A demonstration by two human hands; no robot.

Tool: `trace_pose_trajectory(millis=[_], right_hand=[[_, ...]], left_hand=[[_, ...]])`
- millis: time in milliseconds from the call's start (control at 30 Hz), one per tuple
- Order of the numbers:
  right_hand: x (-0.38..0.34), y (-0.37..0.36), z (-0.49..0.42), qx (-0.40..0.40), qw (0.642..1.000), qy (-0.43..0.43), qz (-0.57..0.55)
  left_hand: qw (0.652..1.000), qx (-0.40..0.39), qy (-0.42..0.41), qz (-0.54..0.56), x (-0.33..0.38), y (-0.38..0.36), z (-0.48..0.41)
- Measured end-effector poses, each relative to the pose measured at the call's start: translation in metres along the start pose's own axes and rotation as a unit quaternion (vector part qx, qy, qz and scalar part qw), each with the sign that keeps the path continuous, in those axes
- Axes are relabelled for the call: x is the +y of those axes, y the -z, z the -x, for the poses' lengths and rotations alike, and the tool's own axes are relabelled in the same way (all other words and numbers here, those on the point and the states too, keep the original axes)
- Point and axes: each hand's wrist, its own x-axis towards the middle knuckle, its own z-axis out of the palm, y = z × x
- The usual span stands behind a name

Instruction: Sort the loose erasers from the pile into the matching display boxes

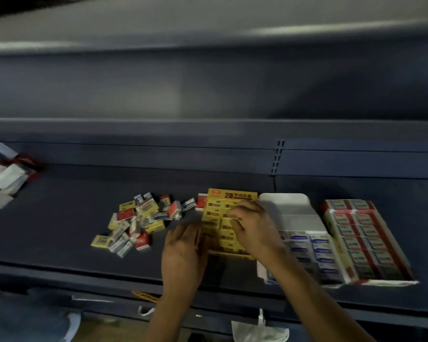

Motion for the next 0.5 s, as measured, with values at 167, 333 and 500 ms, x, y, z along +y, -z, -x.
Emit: trace_pose_trajectory(millis=[167, 333, 500], right_hand=[[-0.034, -0.025, -0.034, -0.035, 0.998, 0.03, 0.031], [-0.05, -0.049, -0.061, -0.059, 0.994, 0.041, 0.083], [-0.058, -0.062, -0.079, -0.099, 0.982, 0.029, 0.161]], left_hand=[[0.998, 0.04, 0.015, -0.054, -0.041, 0.021, -0.031], [0.997, 0.01, -0.029, -0.069, -0.059, 0.025, -0.061], [0.993, -0.046, -0.078, -0.07, -0.08, 0.015, -0.077]])
